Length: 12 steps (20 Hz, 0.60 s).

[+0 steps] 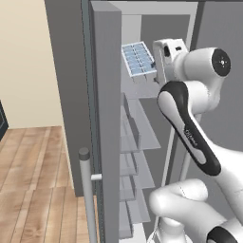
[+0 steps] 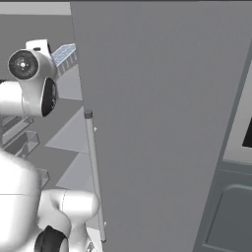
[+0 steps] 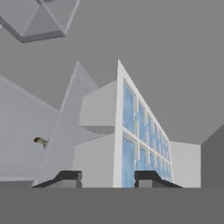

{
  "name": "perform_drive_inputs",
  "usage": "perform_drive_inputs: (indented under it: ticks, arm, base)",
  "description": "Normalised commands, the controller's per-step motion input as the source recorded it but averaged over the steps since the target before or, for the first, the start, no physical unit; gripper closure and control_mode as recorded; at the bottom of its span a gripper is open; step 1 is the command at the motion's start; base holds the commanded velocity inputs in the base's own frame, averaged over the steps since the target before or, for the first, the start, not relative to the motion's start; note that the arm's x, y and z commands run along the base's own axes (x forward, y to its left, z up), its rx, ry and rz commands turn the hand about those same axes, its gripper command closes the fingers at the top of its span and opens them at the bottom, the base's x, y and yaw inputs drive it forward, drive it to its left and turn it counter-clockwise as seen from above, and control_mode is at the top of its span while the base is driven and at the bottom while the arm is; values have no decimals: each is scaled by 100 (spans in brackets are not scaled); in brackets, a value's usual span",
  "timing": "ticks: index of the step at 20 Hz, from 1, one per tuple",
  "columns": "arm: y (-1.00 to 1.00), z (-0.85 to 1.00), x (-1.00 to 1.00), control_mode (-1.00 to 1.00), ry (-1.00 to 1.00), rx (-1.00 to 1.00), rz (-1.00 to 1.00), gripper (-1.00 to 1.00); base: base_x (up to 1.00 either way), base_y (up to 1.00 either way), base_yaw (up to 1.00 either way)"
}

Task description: Open the freezer door, pick up the ice cube tray from the freezer, and place it on the dining counter.

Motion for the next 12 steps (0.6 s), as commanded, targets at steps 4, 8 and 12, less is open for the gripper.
perform_drive_inputs:
  ticks: [4,8,12]
  arm:
    - [-12,1,-100,-100,0,0,-2,100]
    - [-15,15,-100,-100,0,4,0,100]
    - [-1,14,-100,-100,1,4,0,100]
  base:
    - [0,0,0]
    - [0,0,0]
    - [0,0,0]
